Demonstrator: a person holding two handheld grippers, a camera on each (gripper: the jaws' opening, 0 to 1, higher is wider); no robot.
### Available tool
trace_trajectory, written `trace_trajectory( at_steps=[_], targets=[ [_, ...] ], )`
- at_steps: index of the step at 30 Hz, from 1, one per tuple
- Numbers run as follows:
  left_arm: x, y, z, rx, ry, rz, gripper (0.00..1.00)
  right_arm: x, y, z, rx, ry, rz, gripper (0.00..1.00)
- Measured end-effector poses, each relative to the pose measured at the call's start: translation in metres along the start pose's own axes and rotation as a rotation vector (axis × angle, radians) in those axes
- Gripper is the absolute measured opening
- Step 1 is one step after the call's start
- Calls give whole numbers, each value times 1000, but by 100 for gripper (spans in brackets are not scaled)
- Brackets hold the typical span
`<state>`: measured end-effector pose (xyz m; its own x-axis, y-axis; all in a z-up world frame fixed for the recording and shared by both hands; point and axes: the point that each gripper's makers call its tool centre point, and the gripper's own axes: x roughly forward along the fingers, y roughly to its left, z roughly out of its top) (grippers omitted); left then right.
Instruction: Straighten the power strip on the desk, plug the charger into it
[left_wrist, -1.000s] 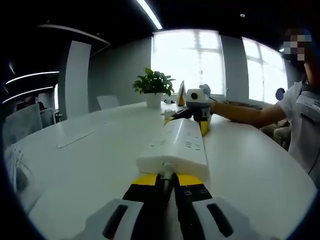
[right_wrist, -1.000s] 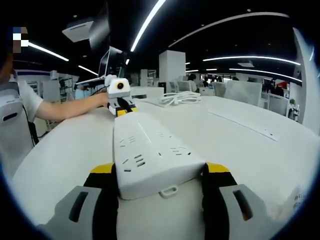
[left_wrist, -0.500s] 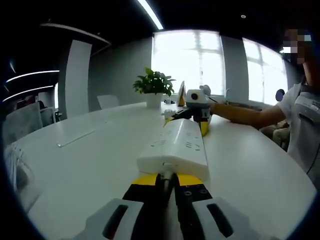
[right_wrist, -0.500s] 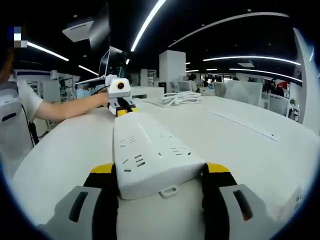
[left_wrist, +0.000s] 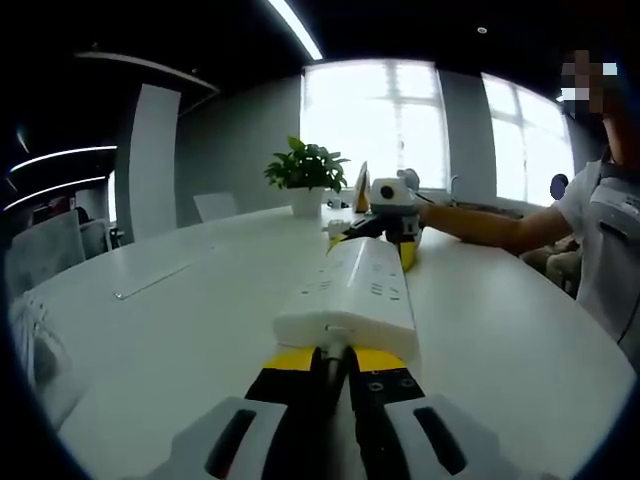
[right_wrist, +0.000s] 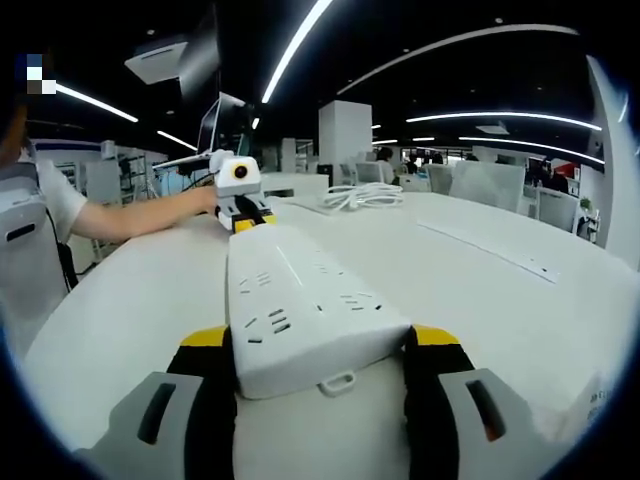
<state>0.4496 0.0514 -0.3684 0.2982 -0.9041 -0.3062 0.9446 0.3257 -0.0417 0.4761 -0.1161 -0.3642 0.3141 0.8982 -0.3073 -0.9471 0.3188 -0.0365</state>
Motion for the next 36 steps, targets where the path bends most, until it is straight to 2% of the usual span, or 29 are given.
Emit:
trace_trajectory(
  at_steps=[19, 36],
  targets=[
    [14, 1, 3, 9, 20, 20, 14, -13, -8, -5, 2, 3, -3, 67],
    [14, 0, 4, 7, 10, 20, 14, -12, -7, -3, 2, -19, -8, 68]
  ],
)
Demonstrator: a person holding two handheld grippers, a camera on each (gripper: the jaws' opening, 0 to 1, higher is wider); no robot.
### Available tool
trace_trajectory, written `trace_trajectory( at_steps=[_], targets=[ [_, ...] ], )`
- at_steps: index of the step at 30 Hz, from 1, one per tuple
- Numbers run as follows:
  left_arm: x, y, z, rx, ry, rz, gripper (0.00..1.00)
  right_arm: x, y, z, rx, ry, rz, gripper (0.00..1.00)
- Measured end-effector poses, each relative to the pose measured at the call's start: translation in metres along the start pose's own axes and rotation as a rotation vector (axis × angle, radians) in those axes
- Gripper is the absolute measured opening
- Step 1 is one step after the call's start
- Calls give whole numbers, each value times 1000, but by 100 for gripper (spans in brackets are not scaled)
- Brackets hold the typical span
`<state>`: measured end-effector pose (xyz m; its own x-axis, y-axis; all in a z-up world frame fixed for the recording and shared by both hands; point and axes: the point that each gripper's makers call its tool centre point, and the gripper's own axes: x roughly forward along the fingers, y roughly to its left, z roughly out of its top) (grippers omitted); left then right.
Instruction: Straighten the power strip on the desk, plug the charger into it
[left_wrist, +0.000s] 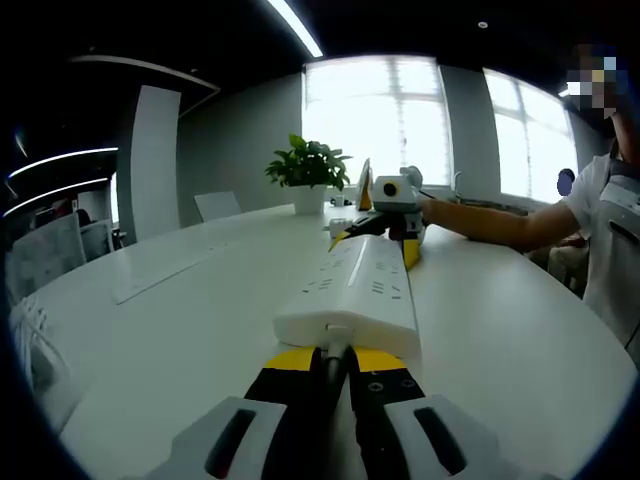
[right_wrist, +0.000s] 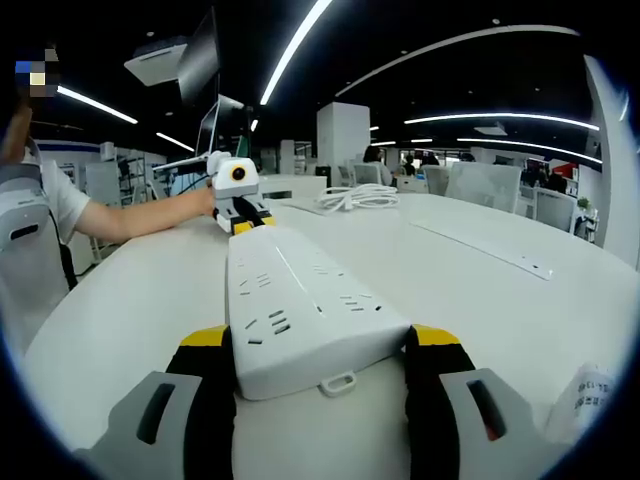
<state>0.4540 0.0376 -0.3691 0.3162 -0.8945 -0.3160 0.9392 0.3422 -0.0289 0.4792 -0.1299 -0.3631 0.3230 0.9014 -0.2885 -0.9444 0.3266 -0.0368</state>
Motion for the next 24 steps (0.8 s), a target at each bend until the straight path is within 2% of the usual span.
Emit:
trace_trajectory(
  at_steps=[7, 10, 21, 24],
  targets=[
    [0, -1, 0, -3, -3, -1, 14, 2, -2, 2, 2, -16, -6, 69],
    [-1, -1, 0, -4, -4, -1, 15, 0, 0, 2, 14, -19, -55, 69],
    [-1, -1, 1, -7, -10, -2, 15, -12, 3, -2, 34, -8, -141, 64],
    [-2, -1, 1, -7, -11, -2, 15, -19, 5, 2, -41, -31, -165, 59]
  ],
)
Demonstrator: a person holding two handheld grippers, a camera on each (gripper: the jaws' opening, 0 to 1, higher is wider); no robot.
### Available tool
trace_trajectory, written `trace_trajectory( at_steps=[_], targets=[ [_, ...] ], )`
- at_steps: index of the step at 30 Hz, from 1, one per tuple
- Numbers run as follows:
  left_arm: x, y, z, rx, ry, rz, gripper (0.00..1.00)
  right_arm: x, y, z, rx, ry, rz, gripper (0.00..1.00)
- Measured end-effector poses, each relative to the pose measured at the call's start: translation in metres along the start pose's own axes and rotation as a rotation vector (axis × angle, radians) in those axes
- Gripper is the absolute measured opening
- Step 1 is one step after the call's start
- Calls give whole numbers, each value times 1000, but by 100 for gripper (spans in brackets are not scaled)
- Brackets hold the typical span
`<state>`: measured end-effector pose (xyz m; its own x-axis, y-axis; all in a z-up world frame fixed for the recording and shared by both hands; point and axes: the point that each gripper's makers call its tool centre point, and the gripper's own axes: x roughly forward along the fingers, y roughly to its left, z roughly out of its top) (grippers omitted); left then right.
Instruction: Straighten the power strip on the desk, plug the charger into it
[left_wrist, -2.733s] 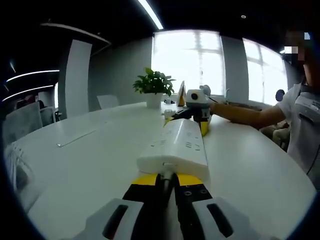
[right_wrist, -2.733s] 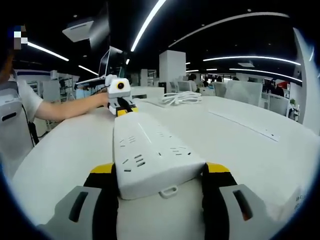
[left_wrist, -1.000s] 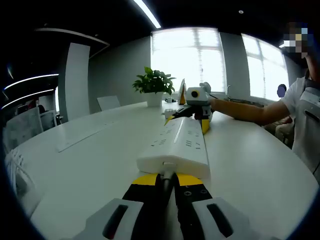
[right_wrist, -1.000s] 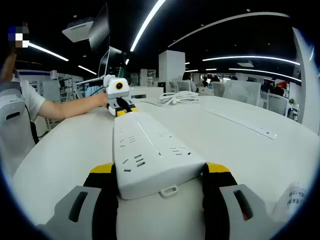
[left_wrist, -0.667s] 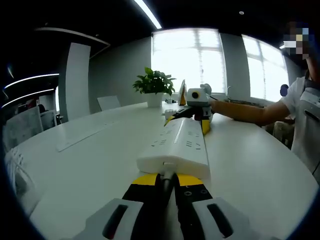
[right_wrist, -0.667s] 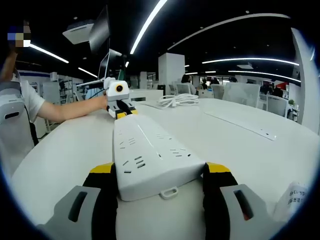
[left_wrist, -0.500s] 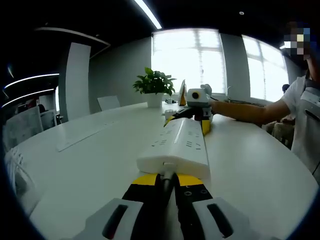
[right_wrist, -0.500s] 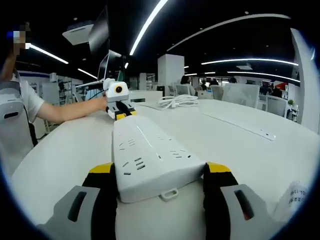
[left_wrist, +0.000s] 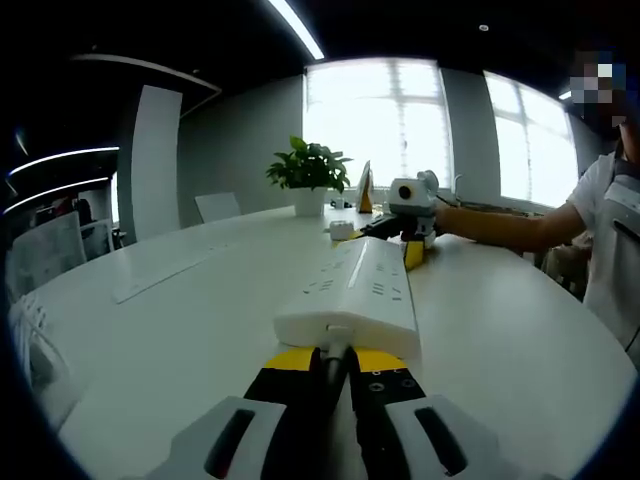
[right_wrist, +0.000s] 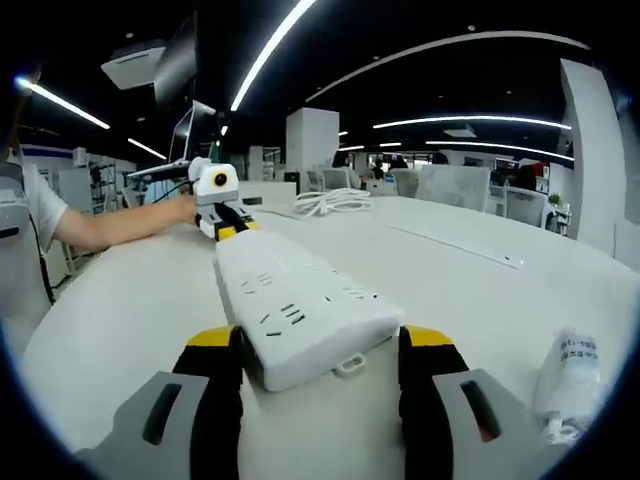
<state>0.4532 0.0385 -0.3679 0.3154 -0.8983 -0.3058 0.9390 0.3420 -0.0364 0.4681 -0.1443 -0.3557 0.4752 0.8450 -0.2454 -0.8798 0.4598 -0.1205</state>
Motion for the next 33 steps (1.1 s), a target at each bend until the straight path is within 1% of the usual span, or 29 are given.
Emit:
trace_trajectory(
  at_steps=[1, 4, 10, 12, 15, 20, 24, 28, 33],
  targets=[
    [0, 0, 0, 0, 0, 0, 15, -2, 1, 0, -14, -4, -4, 58],
    [0, 0, 0, -1, -1, -1, 15, -3, -2, -2, 0, 6, -13, 59],
    [0, 0, 0, -1, -1, 0, 15, -6, -4, -3, -7, 16, -16, 58],
    [0, 0, 0, -3, -1, 0, 15, -7, -4, -4, 11, 25, -18, 58],
    [0, 0, 0, -3, -2, 1, 15, -9, -5, -4, 12, 29, -24, 58],
    [0, 0, 0, -3, -2, 0, 15, -16, -7, -6, 16, 46, -29, 57],
    [0, 1, 0, -3, -3, 0, 15, -23, -13, -8, 30, 52, -39, 58],
    [1, 1, 0, -3, -3, -2, 15, -28, -15, -2, 11, 39, -51, 57],
    [1, 2, 0, -2, -3, -1, 15, -30, -17, -1, -1, 42, -62, 58]
  ],
)
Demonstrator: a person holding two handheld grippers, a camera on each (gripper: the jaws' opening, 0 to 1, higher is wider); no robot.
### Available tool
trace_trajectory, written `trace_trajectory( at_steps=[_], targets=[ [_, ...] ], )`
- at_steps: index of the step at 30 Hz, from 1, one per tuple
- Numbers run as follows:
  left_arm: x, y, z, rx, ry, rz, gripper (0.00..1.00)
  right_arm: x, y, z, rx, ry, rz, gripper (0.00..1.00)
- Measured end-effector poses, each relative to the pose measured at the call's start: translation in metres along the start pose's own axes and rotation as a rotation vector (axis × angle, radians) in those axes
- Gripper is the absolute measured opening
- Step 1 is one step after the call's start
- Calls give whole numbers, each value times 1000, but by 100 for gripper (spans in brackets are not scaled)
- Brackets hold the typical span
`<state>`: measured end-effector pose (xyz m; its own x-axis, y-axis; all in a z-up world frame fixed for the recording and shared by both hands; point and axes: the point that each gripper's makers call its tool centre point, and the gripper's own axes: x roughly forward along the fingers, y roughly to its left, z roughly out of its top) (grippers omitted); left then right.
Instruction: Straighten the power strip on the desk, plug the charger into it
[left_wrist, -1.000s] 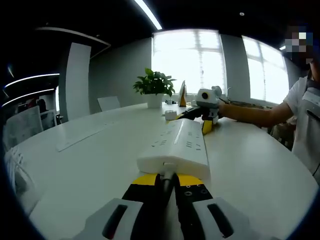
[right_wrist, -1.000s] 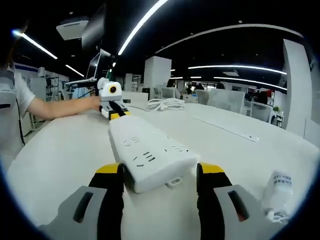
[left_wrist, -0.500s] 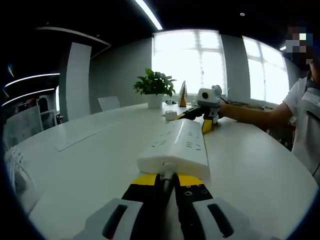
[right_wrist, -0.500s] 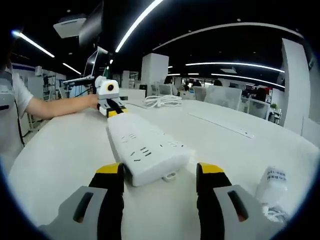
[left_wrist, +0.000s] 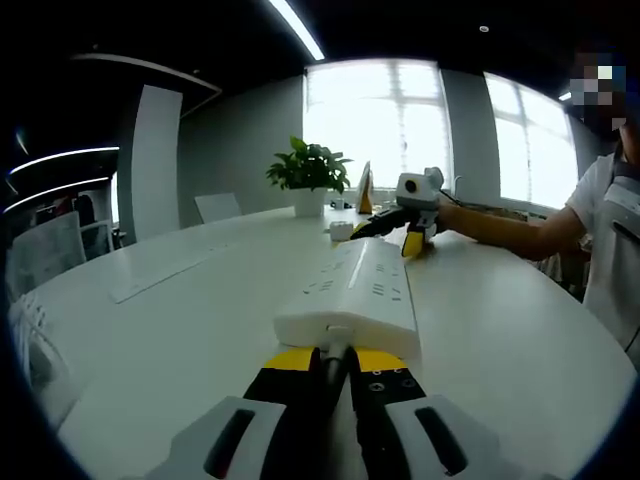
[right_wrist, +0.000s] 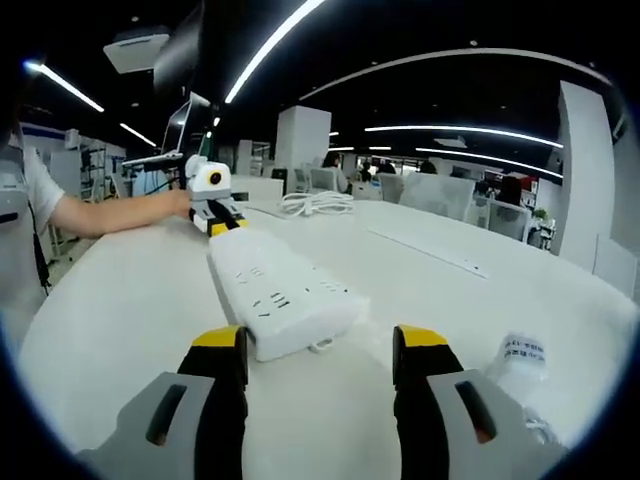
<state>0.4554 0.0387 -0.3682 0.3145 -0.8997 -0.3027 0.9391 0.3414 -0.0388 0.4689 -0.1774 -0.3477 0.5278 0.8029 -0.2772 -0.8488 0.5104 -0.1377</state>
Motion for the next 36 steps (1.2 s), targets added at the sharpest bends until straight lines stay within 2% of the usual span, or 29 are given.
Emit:
trace_trajectory(
  at_steps=[4, 8, 16, 20, 27, 31, 36],
  targets=[
    [0, 0, 0, 0, 0, 1, 15, -8, -5, 6, -14, -16, -23, 58],
    [0, 0, 0, 0, 0, 1, 15, -15, -19, 11, -6, -39, -82, 45],
    [0, -1, 0, 0, 0, 1, 15, -15, -29, 13, -17, -43, -126, 46],
    [0, -2, 0, 0, 1, 1, 15, -25, -57, 22, 17, -90, -249, 45],
    [0, -2, 0, 0, 0, 1, 15, -49, -97, 25, 27, -109, -456, 45],
    [0, -2, 0, 0, 1, 1, 15, -59, -110, 29, 84, -151, -516, 45],
    [0, -2, 0, 0, 1, 1, 15, -70, -122, 31, 73, -160, -609, 45]
  ],
)
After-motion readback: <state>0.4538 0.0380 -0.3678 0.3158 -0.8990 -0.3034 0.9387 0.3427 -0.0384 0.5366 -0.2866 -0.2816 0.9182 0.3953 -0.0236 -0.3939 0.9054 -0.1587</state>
